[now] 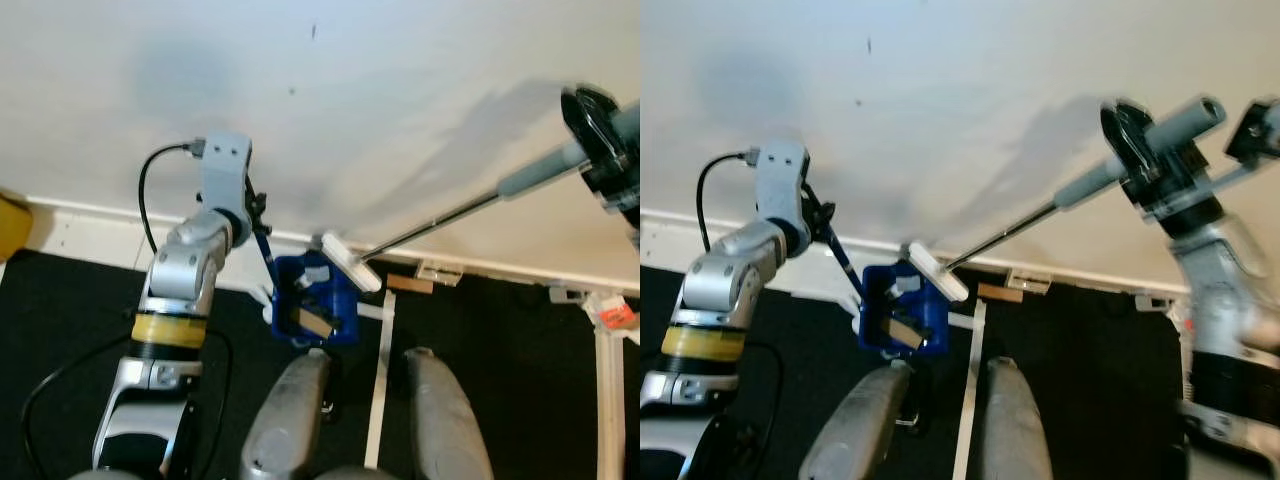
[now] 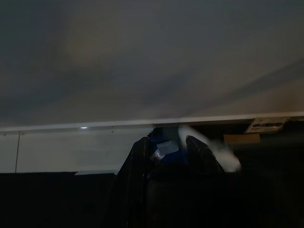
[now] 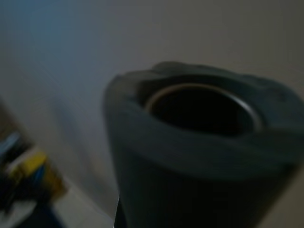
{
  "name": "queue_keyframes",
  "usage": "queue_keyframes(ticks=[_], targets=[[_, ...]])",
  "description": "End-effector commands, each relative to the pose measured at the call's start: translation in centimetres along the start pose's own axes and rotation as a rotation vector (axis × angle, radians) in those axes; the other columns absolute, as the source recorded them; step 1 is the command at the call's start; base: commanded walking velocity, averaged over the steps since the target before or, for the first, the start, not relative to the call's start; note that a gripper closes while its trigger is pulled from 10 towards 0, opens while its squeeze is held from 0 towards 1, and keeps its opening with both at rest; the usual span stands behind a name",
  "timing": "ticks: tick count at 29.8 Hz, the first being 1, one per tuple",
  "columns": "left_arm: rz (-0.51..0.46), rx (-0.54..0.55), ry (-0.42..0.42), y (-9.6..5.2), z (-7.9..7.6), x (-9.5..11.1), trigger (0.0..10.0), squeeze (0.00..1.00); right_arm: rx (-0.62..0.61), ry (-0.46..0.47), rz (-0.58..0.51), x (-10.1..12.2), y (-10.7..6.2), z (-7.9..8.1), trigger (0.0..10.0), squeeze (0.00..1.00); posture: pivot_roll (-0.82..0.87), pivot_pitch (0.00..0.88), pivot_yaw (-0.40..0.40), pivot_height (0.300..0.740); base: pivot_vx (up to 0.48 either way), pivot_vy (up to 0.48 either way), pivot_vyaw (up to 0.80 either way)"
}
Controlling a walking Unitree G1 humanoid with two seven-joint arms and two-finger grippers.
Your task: Sweep floor
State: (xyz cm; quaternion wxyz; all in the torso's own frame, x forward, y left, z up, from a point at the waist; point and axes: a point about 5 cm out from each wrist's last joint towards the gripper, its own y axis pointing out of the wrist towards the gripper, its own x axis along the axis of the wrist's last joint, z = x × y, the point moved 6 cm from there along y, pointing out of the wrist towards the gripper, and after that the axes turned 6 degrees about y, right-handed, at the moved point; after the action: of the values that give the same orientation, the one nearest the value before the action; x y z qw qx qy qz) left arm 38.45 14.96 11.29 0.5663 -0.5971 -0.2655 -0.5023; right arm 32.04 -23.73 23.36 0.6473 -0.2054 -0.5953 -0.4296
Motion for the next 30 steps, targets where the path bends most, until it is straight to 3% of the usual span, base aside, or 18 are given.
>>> queue_keyframes(ticks=[1, 6, 10, 12, 13, 16, 17, 18, 20, 21, 23, 24, 25, 26, 27, 30], targets=[[0.055, -0.073, -0.04, 0.4, -1.5, -1.9, 10.0, 0.0, -0.008, -0.023, 0.122, -1.3, -1.2, -0.1, 10.0, 0.0, 0.05, 0.26, 0.042, 0.74, 0.0, 0.0, 0.0], [0.052, -0.074, -0.038, 0.6, -1.6, -1.8, 10.0, 0.0, -0.076, -0.088, 0.214, -1.6, -2.9, -1.2, 10.0, 0.0, 0.04, 0.26, 0.042, 0.74, 0.0, 0.0, 0.0], [0.051, -0.081, -0.037, 0.9, -1.9, -1.8, 10.0, 0.0, -0.212, -0.131, 0.261, -2.0, -4.4, -3.0, 10.0, 0.0, 0.01, 0.248, 0.045, 0.74, 0.0, 0.0, 0.0], [0.05, -0.085, -0.036, 1.1, -2.1, -1.7, 10.0, 0.0, -0.358, -0.158, 0.267, -1.6, -5.7, -4.9, 10.0, 0.0, 0.0, 0.238, 0.048, 0.74, 0.0, 0.0, 0.0], [0.05, -0.085, -0.036, 1.1, -2.1, -1.7, 10.0, 0.0, -0.358, -0.158, 0.267, -1.6, -5.7, -4.9, 10.0, 0.0, 0.0, 0.238, 0.048, 0.74, 0.0, 0.0, 0.0], [0.047, -0.089, -0.034, 1.4, -2.0, -1.6, 10.0, 0.0, -0.628, -0.242, 0.266, 0.1, -8.7, -8.5, 10.0, 0.0, -0.02, 0.23, 0.052, 0.74, 0.0, 0.0, 0.0], [0.047, -0.089, -0.034, 1.4, -2.0, -1.6, 10.0, 0.0, -0.628, -0.242, 0.266, 0.1, -8.7, -8.5, 10.0, 0.0, -0.02, 0.23, 0.052, 0.74, 0.0, 0.0, 0.0], [0.045, -0.091, -0.032, 1.6, -2.0, -1.5, 10.0, 0.0, -0.762, -0.287, 0.252, 1.4, -10.5, -10.2, 10.0, 0.0, -0.03, 0.225, 0.055, 0.74, 0.0, 0.0, 0.0], [0.043, -0.093, -0.032, 1.7, -2.1, -1.4, 10.0, 0.0, -0.82, -0.317, 0.245, 2.2, -11.3, -10.9, 10.0, 0.0, -0.04, 0.222, 0.057, 0.74, 0.0, 0.0, 0.0], [0.041, -0.097, -0.03, 1.9, -2.2, -1.4, 10.0, 0.0, -0.91, -0.37, 0.224, 3.4, -12.6, -12.0, 10.0, 0.0, -0.05, 0.218, 0.06, 0.74, 0.0, 0.0, 0.0], [0.04, -0.098, -0.03, 1.9, -2.2, -1.4, 10.0, 0.0, -0.934, -0.385, 0.217, 3.8, -13.0, -12.3, 10.0, 0.0, -0.05, 0.218, 0.06, 0.74, 0.0, 0.0, 0.0], [0.04, -0.1, -0.03, 2.1, -2.3, -1.4, 10.0, 0.0, -1.025, -0.465, 0.174, 5.3, -14.0, -13.2, 10.0, 0.0, -0.05, 0.211, 0.061, 0.74, 0.0, 0.0, 0.0], [0.04, -0.102, -0.031, 2.1, -2.3, -1.5, 10.0, 0.0, -1.053, -0.496, 0.103, 6.3, -14.1, -13.5, 10.0, 0.0, -0.06, 0.201, 0.065, 0.74, 0.0, 0.0, 0.0], [0.04, -0.102, -0.031, 2.1, -2.3, -1.5, 10.0, 0.0, -1.053, -0.496, 0.103, 6.3, -14.1, -13.5, 10.0, 0.0, -0.06, 0.201, 0.065, 0.74, 0.0, 0.0, 0.0], [0.04, -0.105, -0.034, 2.2, -2.3, -1.6, 10.0, 0.0, -1.062, -0.544, -0.032, 7.5, -13.7, -13.6, 10.0, 0.0, -0.07, 0.19, 0.067, 0.74, 0.0, 0.0, 0.0], [0.042, -0.111, -0.04, 2.3, -2.4, -1.8, 10.0, 0.0, -1.052, -0.557, -0.163, 7.3, -12.4, -13.5, 10.0, 0.0, -0.07, 0.184, 0.072, 0.74, 0.0, 0.0, 0.0]])
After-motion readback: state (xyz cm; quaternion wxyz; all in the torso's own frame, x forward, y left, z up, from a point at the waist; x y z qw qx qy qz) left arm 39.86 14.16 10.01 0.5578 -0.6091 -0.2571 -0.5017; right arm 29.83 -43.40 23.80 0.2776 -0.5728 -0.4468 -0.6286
